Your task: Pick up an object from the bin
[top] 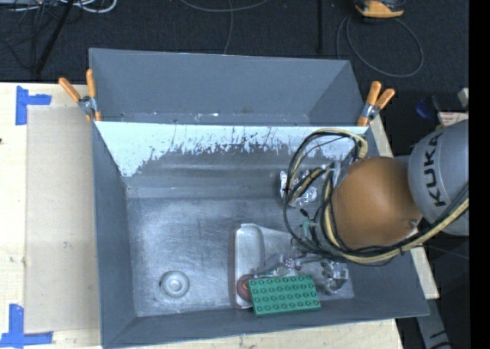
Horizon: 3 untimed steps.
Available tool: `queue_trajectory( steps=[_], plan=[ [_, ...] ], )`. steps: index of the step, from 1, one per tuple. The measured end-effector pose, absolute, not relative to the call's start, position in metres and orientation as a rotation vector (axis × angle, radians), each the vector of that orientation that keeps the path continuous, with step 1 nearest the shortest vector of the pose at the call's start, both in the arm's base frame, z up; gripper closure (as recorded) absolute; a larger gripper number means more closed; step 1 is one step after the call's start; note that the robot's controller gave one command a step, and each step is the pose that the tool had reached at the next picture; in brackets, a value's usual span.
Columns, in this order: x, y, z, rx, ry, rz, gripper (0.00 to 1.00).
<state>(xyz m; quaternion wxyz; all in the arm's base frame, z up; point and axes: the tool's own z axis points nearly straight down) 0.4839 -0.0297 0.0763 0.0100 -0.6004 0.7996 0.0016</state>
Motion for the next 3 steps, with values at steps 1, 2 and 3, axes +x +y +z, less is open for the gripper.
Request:
queue_trajectory(
  steps=[1,2,3],
  plan=[
    [0.491,-0.005,0.084,-1.865,2.494,0.01,1.0],
    [0.484,-0.002,0.083,-1.96,2.394,-0.018,1.0],
    [0.486,0.006,0.087,-1.728,2.606,-0.019,1.0]
  ],
)
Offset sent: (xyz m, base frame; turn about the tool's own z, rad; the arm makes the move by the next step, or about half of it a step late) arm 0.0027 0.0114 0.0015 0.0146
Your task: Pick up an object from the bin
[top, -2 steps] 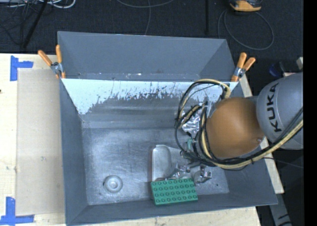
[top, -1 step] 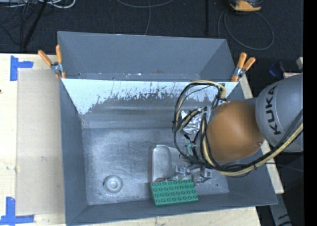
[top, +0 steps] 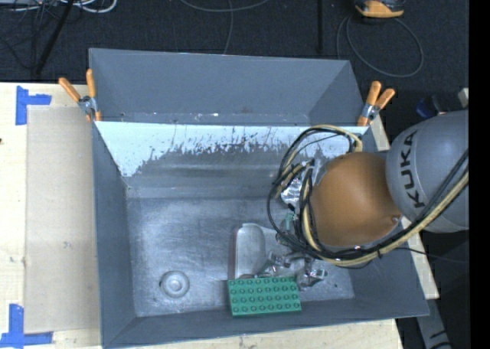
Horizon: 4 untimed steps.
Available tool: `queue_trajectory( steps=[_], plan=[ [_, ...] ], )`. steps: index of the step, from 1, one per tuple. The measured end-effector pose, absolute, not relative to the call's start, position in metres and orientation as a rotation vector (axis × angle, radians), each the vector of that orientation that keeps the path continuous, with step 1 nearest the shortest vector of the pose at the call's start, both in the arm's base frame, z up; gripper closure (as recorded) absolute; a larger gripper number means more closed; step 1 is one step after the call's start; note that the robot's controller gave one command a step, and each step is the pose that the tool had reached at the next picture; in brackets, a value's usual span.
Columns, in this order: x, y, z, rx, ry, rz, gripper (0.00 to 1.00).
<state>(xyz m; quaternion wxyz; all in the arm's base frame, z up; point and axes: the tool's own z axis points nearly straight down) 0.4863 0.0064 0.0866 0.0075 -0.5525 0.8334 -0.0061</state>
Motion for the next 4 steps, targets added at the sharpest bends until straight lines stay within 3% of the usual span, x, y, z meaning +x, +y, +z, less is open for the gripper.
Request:
queue_trajectory(
  steps=[1,2,3,4],
  plan=[
    [0.488,-0.07,0.082,-1.991,2.367,-0.011,1.0],
    [0.49,-0.119,0.082,-2.147,2.225,-0.024,1.0],
    [0.49,-0.039,0.083,-2.203,2.213,-0.063,1.0],
    [0.502,-0.055,0.087,-1.893,2.501,0.001,1.0]
  ],
)
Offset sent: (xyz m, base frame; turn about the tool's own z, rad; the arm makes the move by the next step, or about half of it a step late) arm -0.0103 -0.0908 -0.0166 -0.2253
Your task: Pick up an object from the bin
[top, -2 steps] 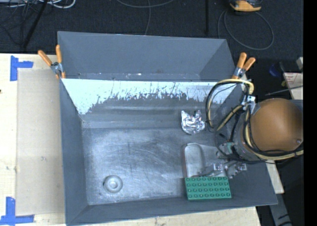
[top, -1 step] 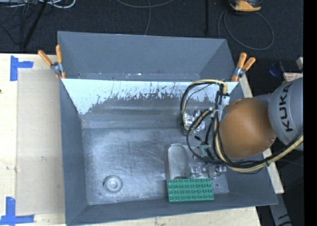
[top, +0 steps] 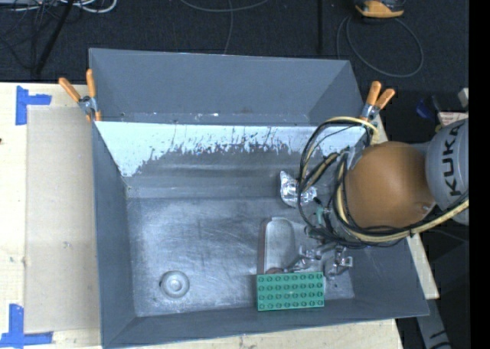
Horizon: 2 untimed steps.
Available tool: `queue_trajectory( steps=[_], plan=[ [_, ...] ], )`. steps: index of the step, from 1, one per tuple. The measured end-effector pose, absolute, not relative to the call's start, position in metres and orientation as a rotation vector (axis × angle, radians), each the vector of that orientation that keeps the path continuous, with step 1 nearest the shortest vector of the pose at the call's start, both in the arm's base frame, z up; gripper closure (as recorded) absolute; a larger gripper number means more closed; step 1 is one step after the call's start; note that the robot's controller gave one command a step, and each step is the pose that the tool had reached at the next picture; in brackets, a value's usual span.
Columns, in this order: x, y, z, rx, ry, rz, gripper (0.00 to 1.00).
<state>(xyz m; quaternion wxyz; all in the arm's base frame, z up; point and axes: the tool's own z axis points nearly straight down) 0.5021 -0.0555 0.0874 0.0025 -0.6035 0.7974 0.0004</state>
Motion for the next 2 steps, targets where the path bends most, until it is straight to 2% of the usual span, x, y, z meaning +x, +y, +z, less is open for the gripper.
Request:
queue_trajectory(
  steps=[1,2],
  plan=[
    [0.487,-0.126,0.083,-1.994,2.364,-0.026,1.0],
    [0.501,-0.063,0.084,-2.391,2.011,-0.07,1.0]
  ],
)
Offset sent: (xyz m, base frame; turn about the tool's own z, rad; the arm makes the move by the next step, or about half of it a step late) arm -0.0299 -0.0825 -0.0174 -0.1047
